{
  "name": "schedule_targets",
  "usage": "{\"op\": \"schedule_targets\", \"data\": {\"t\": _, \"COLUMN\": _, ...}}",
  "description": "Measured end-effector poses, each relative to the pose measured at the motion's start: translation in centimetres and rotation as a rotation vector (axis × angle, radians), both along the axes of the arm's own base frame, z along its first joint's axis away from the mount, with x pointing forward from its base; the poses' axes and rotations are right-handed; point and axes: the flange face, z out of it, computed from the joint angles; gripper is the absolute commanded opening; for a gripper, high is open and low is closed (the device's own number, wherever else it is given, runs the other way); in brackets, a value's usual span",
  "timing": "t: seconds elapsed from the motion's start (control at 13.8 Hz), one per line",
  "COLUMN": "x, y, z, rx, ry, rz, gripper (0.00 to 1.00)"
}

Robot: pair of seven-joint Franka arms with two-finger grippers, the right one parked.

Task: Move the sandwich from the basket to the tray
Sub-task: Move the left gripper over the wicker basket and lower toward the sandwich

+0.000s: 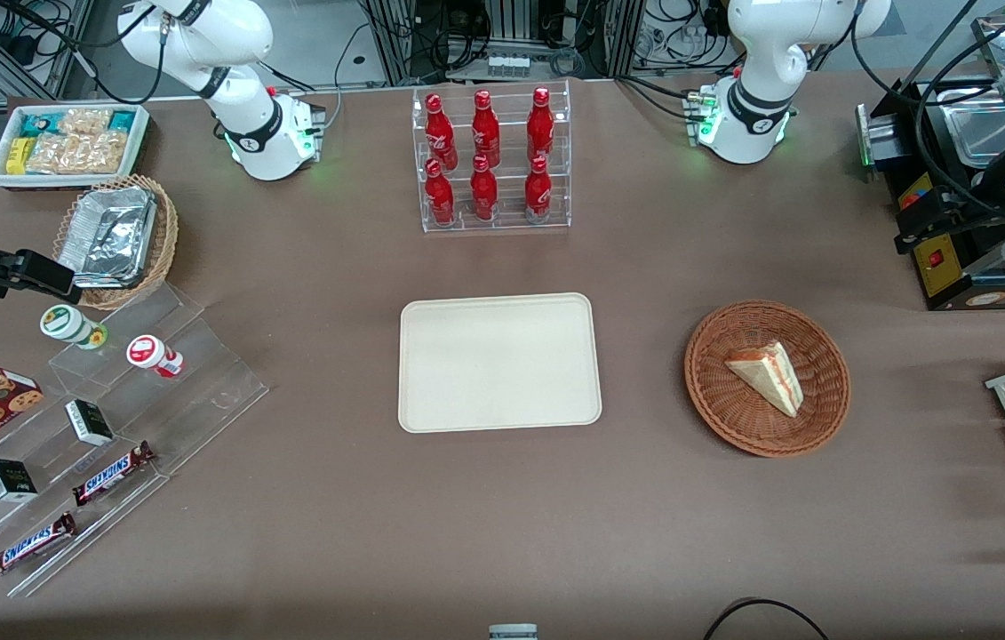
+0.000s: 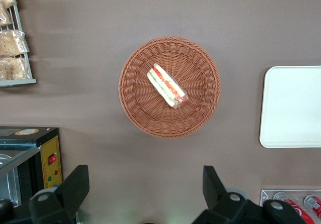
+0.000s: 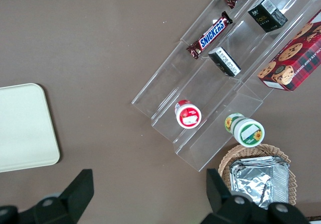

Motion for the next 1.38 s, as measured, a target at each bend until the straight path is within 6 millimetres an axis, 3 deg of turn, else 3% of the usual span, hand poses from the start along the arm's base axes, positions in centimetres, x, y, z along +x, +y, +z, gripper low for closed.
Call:
{"op": "schedule_targets", "data": {"t": 0.29, "x": 0.1, "y": 0.0, "z": -0.2, "rx": -0.003, "ry": 0.002, "rz": 0.0, "gripper": 1.0}}
{"op": "schedule_targets", "data": {"t": 0.51, "x": 1.7, "y": -0.1, "z": -2.1, "rx": -0.003, "ry": 0.0, "rz": 0.001, "gripper": 1.0}}
{"op": "schedule_targets", "data": {"t": 0.87, "x": 5.8, "y": -0.3, "z": -10.2, "rx": 0.0, "ry": 0.022, "rz": 0.042, "gripper": 1.0}}
{"op": "schedule_targets", "data": {"t": 1.38, "x": 5.3, "y": -0.8, "z": -20.0, "rx": -0.008, "ry": -0.036, "rz": 0.347, "gripper": 1.0}}
